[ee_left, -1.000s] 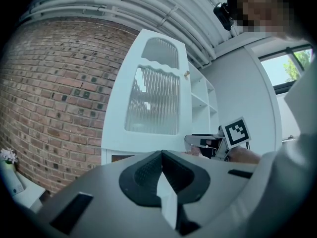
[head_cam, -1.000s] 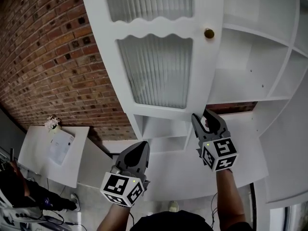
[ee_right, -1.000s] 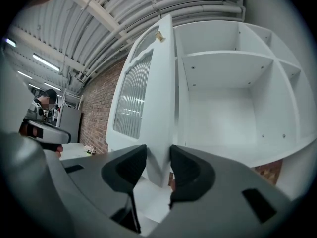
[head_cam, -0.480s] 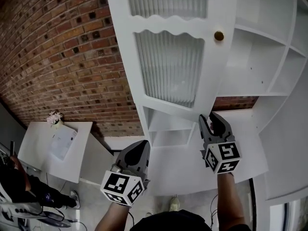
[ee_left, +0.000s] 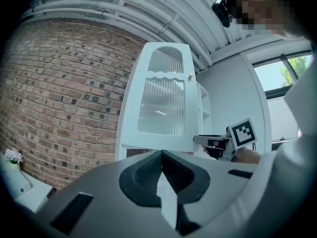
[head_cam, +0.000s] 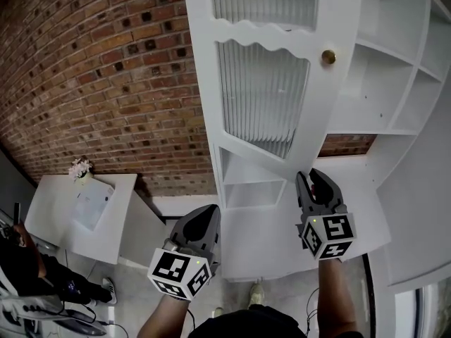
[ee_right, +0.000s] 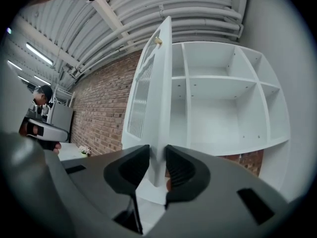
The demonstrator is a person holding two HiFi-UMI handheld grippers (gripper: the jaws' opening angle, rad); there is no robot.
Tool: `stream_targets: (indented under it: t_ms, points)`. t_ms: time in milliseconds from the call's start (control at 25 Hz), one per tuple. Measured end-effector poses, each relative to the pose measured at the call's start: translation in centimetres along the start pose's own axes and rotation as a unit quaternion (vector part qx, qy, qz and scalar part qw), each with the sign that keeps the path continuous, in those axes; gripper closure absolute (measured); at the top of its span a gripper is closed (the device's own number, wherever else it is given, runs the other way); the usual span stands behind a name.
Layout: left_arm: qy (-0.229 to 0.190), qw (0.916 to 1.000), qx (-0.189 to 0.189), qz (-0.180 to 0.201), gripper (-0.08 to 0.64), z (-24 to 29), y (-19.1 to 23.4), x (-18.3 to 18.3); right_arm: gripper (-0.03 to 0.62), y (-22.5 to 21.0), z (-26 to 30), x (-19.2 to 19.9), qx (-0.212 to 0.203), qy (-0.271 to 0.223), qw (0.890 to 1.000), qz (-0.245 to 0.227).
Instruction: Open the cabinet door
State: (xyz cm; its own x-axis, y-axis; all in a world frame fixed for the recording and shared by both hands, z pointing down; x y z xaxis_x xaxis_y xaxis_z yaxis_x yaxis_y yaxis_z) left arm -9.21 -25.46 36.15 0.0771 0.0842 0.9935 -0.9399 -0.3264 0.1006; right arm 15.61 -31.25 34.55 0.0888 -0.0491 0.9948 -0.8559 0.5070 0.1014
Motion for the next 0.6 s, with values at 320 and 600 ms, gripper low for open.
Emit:
stream_targets:
  t_ms: [320,600]
  points:
    - [-0.001,0.9999,0.015,-0.002,0.554,-2.1,1.2,-0.3,0.509,4.0,-1.5,-0.7,0.009,-0.003,1.0,-0.002]
    - [0.0,0.9996,0.027,0.001,0.554,-3.6,1.7,-0.5,0.522,7.7,-2.4,-1.2,0.0,-0.013,1.0,-0.004]
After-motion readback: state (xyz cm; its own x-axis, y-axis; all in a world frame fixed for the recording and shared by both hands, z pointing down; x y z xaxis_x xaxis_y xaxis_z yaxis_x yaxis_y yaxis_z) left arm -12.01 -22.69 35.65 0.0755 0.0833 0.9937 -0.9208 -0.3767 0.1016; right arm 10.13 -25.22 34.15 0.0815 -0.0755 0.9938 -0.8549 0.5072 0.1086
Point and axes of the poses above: the fingertips, and each gripper's own axes: z forward along the fingers, y to its left, x out of its underside, the point moved 5 cm from there along -z, backward along the fingers, and after that the axes turned 13 degrees about -x, right-handed, at the moved point
